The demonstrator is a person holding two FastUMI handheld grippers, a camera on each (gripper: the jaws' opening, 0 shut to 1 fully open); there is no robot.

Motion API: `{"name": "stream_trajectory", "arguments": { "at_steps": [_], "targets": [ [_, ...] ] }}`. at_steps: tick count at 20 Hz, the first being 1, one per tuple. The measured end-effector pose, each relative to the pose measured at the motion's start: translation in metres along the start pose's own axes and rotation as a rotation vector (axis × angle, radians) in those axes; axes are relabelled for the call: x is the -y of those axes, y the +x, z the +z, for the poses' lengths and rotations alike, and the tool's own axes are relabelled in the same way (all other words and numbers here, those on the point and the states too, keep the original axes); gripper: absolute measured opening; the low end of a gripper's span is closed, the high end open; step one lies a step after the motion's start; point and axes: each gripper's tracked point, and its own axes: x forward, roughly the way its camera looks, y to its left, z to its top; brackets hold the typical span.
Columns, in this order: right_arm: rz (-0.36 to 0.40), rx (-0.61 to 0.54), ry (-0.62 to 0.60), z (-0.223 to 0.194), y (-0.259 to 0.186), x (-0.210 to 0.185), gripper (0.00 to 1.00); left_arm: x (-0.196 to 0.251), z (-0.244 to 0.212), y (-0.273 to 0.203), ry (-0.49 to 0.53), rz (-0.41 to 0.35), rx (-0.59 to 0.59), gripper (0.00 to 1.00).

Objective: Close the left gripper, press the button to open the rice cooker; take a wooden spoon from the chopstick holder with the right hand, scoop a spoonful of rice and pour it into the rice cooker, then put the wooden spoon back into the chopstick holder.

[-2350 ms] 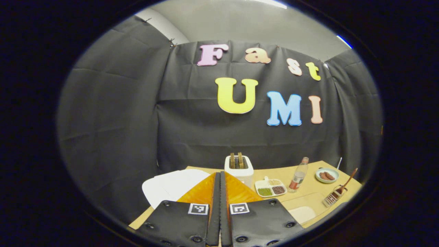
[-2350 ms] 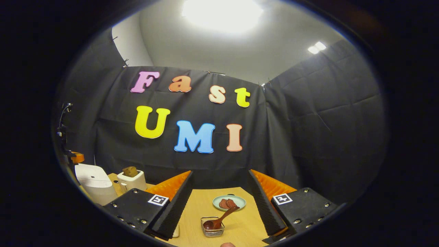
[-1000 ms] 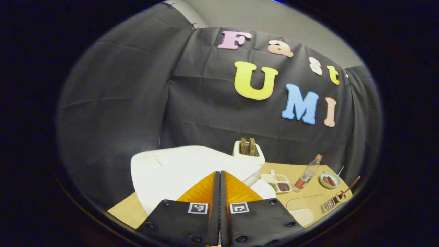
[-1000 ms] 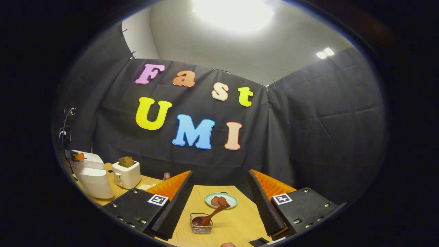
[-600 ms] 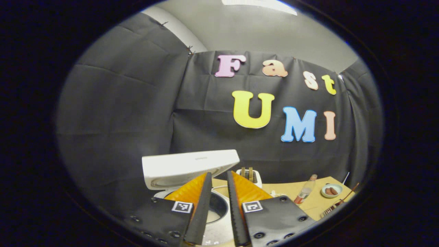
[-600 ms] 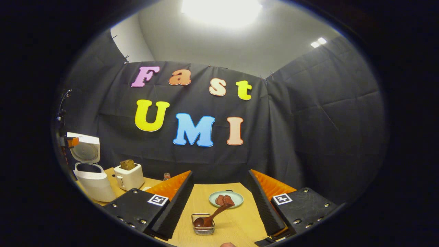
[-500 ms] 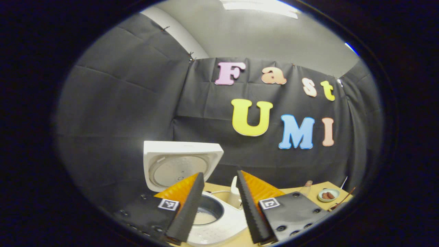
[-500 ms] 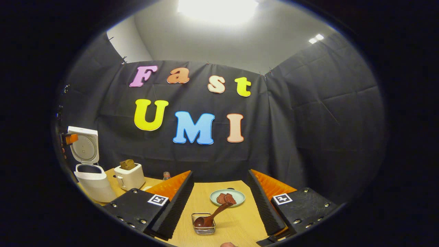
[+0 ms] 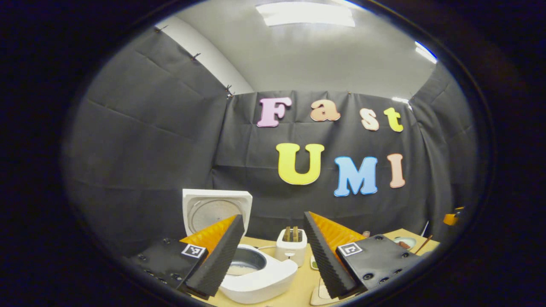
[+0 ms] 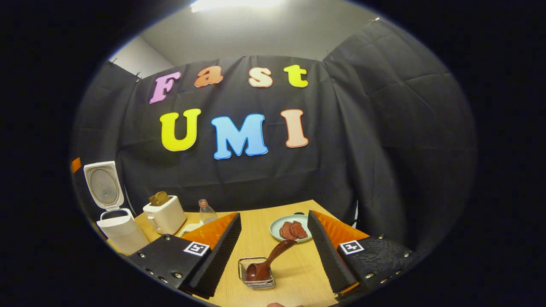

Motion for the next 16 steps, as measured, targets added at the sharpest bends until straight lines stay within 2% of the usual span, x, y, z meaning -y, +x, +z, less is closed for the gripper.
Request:
{"name": "stream_trajectory", "arguments": {
  "at_steps": [5,11,14,16],
  "targets": [
    [0.010,-0.143,0.032,-0.052,0.033,0.013,0.95,0.007,0.003,-0.027,0.019,0.017,-0.007,0.97],
    [0.043,-0.301,0.150,-0.110,0.061,0.011,0.98,0.011,0.001,-0.050,0.061,0.040,-0.031,0.97],
    [0.068,-0.339,0.161,-0.125,0.068,0.003,0.92,0.007,-0.003,-0.058,0.080,0.058,-0.044,0.97],
    [0.088,-0.382,0.173,-0.137,0.072,-0.002,0.92,0.005,-0.005,-0.062,0.078,0.069,-0.049,0.97]
  ]
}}
